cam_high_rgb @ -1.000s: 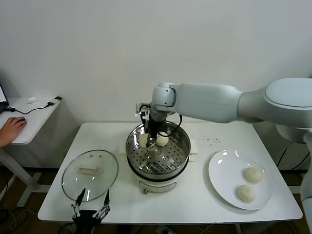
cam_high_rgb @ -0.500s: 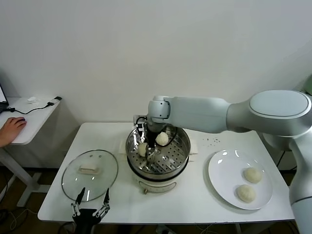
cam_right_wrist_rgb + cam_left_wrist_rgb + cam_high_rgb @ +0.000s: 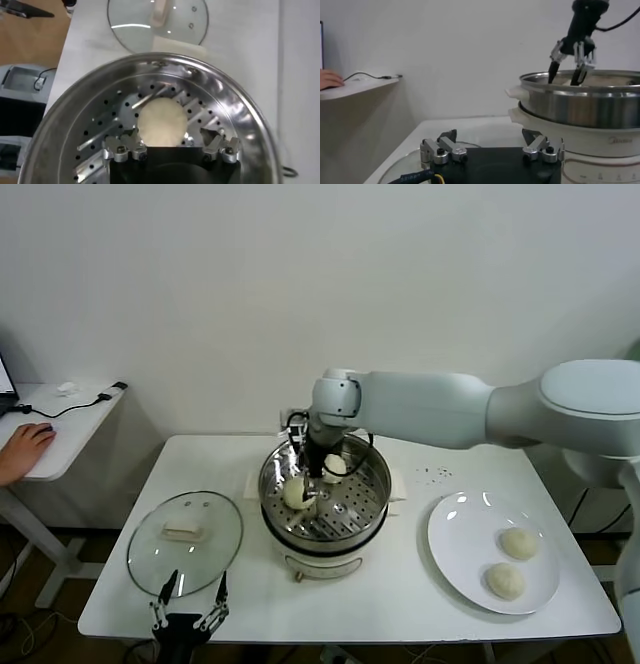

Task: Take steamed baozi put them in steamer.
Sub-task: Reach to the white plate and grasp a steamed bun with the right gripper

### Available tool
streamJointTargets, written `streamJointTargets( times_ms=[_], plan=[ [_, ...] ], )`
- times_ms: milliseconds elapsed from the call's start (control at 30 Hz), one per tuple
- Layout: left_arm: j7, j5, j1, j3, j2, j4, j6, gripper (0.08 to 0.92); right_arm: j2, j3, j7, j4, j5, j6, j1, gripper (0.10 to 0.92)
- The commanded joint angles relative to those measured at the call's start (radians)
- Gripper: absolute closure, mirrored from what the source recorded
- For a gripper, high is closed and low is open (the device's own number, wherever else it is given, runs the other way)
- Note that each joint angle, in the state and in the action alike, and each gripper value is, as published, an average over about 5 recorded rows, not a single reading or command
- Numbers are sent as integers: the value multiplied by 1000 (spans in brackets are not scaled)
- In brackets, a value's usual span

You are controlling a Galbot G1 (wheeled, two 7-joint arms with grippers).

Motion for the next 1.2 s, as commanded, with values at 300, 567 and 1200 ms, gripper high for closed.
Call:
streamJointTargets(
  times_ms=[300,567,1200],
  plan=[
    [-12,27,-5,2,-17,-26,0,177,-682,-138,-95,463,-88,168,317,203],
    [-14,36,6,-3,-19,-30,2,177,-974,-46,-183,530,-376,197,85,203],
    [-15,60,-9,-11,-37,-12,21,177,-951,72,-197,298,-706,269,-336,203]
  ],
)
